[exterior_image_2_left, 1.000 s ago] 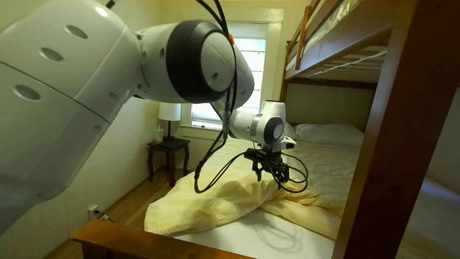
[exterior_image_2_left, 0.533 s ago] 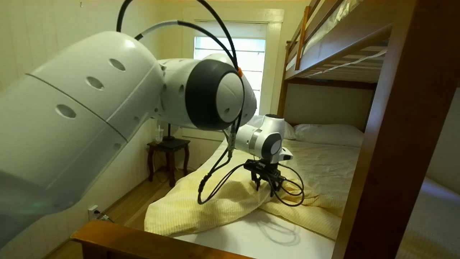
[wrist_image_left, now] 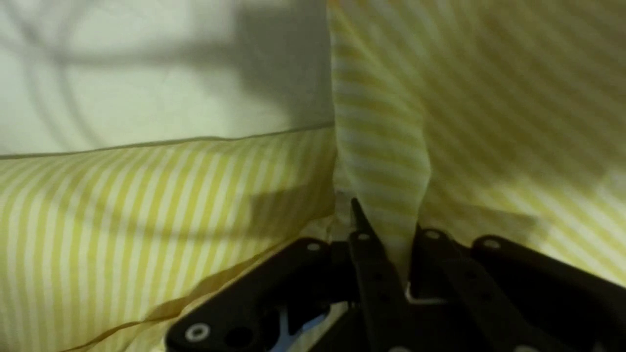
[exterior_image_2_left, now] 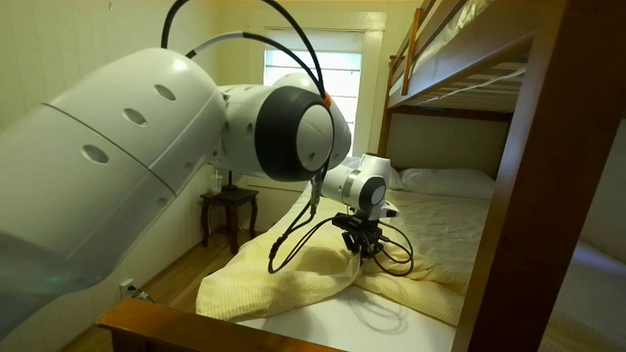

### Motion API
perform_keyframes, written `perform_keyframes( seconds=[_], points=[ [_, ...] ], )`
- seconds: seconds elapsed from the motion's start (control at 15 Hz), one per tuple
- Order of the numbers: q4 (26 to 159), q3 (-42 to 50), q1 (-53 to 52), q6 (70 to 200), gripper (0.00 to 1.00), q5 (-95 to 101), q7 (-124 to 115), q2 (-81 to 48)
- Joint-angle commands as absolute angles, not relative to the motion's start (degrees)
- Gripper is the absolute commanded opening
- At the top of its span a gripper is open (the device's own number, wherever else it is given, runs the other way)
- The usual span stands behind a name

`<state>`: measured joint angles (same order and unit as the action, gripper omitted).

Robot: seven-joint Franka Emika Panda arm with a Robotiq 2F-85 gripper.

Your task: Straighten the yellow blanket

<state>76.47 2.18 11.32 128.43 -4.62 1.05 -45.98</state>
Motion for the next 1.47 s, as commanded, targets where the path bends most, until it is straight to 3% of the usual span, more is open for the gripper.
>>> perform_keyframes(
  seconds=[0.0,0.67,1.4],
  points=[
    [75.8,1.8,11.4,121.1,0.00,-6.4,0.1,-44.7],
    [100.9,9.8,6.5,108.6,0.01,1.0,-14.5,-21.6],
    [124.4,12.4,6.9,95.6,0.01,4.6,-39.1,0.3]
  ],
)
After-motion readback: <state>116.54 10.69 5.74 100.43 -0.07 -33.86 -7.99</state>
